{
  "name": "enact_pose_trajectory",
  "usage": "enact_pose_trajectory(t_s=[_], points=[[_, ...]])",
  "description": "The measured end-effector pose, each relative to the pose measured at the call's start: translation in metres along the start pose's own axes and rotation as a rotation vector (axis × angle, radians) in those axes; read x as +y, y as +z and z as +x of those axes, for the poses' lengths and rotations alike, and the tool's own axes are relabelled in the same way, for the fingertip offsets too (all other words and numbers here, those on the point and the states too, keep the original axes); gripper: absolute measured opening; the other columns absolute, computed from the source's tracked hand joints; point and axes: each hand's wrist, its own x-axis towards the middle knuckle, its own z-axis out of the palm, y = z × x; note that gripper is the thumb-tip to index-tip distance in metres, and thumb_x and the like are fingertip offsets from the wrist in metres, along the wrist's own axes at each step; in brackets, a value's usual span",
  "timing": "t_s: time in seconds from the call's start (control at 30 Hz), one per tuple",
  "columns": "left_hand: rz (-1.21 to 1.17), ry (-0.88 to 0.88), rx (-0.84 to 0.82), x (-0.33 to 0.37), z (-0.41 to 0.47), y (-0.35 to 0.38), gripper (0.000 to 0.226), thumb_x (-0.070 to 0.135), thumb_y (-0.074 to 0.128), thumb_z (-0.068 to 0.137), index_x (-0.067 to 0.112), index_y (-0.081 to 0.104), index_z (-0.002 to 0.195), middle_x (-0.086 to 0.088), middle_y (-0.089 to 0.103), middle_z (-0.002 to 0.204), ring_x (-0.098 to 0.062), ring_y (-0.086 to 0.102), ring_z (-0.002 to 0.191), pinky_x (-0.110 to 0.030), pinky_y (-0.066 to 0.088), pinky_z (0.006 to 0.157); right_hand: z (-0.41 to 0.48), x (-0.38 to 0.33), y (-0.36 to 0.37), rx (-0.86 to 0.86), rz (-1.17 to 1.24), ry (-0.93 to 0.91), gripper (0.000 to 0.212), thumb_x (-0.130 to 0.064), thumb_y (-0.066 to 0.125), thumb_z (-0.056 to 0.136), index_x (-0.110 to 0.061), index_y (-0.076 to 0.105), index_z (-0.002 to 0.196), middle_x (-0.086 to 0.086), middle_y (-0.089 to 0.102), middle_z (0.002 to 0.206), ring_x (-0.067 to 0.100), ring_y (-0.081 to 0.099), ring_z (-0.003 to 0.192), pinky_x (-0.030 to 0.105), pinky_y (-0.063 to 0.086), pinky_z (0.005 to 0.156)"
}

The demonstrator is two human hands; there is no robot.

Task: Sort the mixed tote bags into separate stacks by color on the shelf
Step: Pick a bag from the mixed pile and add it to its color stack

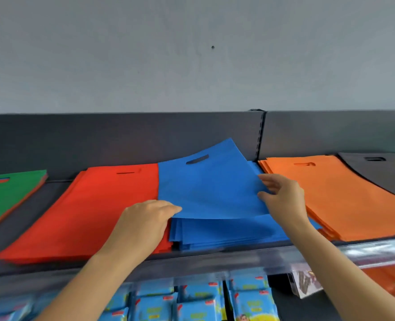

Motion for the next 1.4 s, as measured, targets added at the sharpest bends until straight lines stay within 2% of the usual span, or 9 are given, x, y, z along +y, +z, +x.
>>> enact_pose_trajectory(t_s=[0.1,0.17,0.23,0.37,0.57,0.77,1.03,1.13,1.4], points=[[-0.066,-0.067,-0.103,0.034,0.008,0.009,0.050,0.000,0.054,0.071,0.031,0.070,0.108,0.016,0.069,0.105,-0.008,0.067,0.094,-0.031,0.055,0.063,0.007,0.022,-0.024,-0.044,-0.140,-0.029,0.045,0.004,0.055,0.086,-0.015,0.059,0.126,0.004,0.063,0.115,0.014,0.061,0.078,0.011,0.047,0.054],[-0.110,-0.124,-0.226,0.050,0.012,0.013,0.044,0.009,0.043,0.093,0.031,0.055,0.129,0.018,0.055,0.130,-0.006,0.051,0.120,-0.031,0.048,0.089,0.009,0.033,-0.035,-0.081,-0.251,-0.041,0.046,0.005,0.053,0.085,-0.015,0.058,0.126,0.007,0.060,0.124,0.024,0.063,0.094,0.029,0.052,0.072],[-0.126,-0.139,-0.330,0.061,0.012,0.018,0.039,0.039,0.033,0.099,0.031,0.049,0.134,0.019,0.047,0.137,-0.003,0.043,0.126,-0.028,0.041,0.098,0.011,0.041,-0.041,-0.157,-0.415,-0.073,0.049,0.006,0.051,0.082,-0.014,0.058,0.126,0.005,0.051,0.137,0.026,0.053,0.117,0.032,0.045,0.090],[-0.117,-0.179,-0.397,0.071,0.007,0.020,0.108,0.087,-0.012,0.063,0.031,0.048,0.134,0.021,0.044,0.138,0.002,0.039,0.126,-0.022,0.038,0.100,0.009,0.041,-0.043,-0.314,-0.666,-0.229,0.042,-0.006,0.050,0.089,-0.019,0.057,0.128,-0.004,0.040,0.147,0.018,0.037,0.133,0.029,0.036,0.102],[-0.111,-0.191,-0.415,0.082,0.006,0.016,0.075,0.071,0.019,0.085,0.026,0.041,0.140,0.015,0.037,0.146,0.000,0.030,0.133,-0.022,0.028,0.107,-0.002,0.020,-0.012,-0.598,-0.610,-0.274,0.030,-0.033,0.050,0.095,-0.021,0.060,0.121,-0.004,0.059,0.127,0.020,0.056,0.113,0.031,0.048,0.090],[-0.061,-0.232,-0.293,0.051,-0.019,-0.012,0.058,0.058,0.034,0.093,0.028,0.037,0.143,0.014,0.033,0.149,-0.001,0.024,0.137,-0.020,0.019,0.110,-0.008,-0.005,0.009,-0.538,-0.635,-0.298,0.033,-0.036,0.051,0.094,-0.024,0.057,0.125,-0.001,0.059,0.128,0.024,0.056,0.113,0.034,0.047,0.089],[0.014,-0.510,-0.088,-0.070,-0.111,-0.075,0.068,0.066,0.022,0.080,0.029,0.063,0.120,0.016,0.058,0.127,-0.004,0.050,0.119,-0.027,0.040,0.102,-0.057,-0.089,0.096,-0.586,-0.469,-0.506,0.033,-0.032,0.055,0.092,-0.027,0.059,0.124,-0.004,0.063,0.122,0.020,0.059,0.108,0.029,0.043,0.090],[0.051,-0.612,-0.056,-0.127,-0.152,-0.095,0.067,0.062,0.022,0.080,0.026,0.066,0.116,0.013,0.062,0.121,-0.008,0.054,0.115,-0.025,0.041,0.098,-0.085,-0.123,0.147,-0.594,-0.407,-0.613,0.033,-0.032,0.057,0.090,-0.027,0.060,0.123,-0.008,0.059,0.128,0.015,0.053,0.121,0.028,0.039,0.100],[0.112,-0.767,-0.122,-0.263,-0.236,-0.135,0.049,0.041,0.043,0.096,0.022,0.042,0.141,-0.001,0.052,0.138,-0.018,0.047,0.126,-0.032,0.040,0.100,-0.161,-0.218,0.293,-0.777,-0.345,-0.746,0.033,-0.035,0.056,0.091,-0.023,0.063,0.120,-0.002,0.062,0.126,0.019,0.054,0.119,0.031,0.041,0.098]])
